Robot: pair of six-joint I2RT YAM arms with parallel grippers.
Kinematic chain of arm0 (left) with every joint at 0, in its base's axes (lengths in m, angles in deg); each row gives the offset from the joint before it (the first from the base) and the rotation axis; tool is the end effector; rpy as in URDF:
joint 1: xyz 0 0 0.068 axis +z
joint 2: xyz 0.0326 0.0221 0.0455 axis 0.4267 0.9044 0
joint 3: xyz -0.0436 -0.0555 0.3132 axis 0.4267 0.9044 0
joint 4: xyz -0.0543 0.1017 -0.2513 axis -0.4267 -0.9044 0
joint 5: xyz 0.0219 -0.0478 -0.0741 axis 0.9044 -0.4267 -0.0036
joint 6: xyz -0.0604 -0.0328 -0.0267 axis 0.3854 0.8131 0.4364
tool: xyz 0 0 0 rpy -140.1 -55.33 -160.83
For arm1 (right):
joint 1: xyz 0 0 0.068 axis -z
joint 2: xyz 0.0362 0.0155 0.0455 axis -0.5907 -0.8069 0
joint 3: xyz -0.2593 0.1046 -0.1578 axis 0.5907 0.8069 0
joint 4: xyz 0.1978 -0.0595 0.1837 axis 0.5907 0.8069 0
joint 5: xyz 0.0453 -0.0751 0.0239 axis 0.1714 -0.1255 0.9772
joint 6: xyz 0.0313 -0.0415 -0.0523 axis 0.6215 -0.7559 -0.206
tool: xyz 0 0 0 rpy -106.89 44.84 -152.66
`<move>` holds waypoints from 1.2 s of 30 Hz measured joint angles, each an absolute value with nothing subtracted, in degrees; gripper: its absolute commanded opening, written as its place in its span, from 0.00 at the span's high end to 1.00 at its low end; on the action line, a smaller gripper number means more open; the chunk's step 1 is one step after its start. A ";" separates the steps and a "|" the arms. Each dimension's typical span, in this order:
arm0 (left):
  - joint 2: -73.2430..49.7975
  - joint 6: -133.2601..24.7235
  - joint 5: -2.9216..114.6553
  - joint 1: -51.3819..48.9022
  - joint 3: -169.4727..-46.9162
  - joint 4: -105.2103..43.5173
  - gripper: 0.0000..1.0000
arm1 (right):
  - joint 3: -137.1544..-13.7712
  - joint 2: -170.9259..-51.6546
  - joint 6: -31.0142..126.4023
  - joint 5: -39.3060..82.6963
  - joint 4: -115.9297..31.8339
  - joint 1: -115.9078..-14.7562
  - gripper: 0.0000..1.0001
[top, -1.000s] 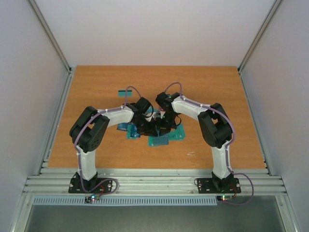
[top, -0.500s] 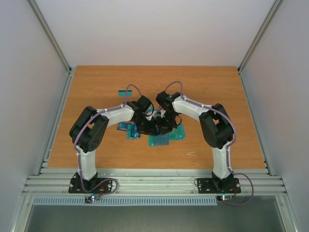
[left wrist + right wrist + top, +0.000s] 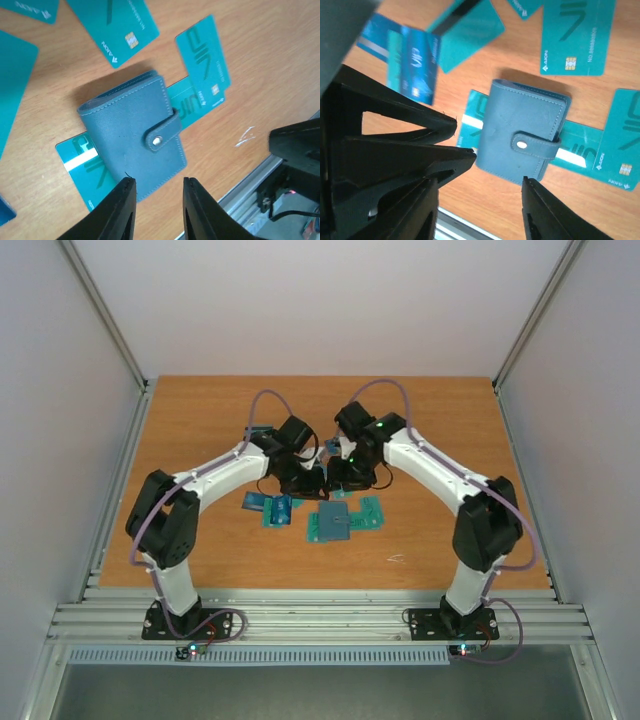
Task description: Put the credit cards into the card holder
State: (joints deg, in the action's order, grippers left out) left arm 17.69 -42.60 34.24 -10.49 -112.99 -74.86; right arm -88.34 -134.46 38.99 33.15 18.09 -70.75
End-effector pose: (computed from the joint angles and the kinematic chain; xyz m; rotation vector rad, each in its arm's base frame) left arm 0.3091 -0.2603 0.2283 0.4602 2.9129 -0.9431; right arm 0.3144 0.2410 0.2759 -0.9797 2.7886 0.5756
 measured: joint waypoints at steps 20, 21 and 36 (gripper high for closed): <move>-11.38 -48.99 59.92 -2.60 -118.70 -86.03 0.01 | -93.39 -106.81 30.09 18.41 22.46 -56.78 0.02; -13.92 -49.88 62.13 -2.29 -116.34 -85.31 0.01 | -92.27 -104.88 28.98 16.21 22.59 -55.60 0.01; -43.34 -61.09 85.84 -1.70 -82.50 -67.71 0.01 | -70.70 -88.34 26.55 5.41 10.02 -48.50 0.02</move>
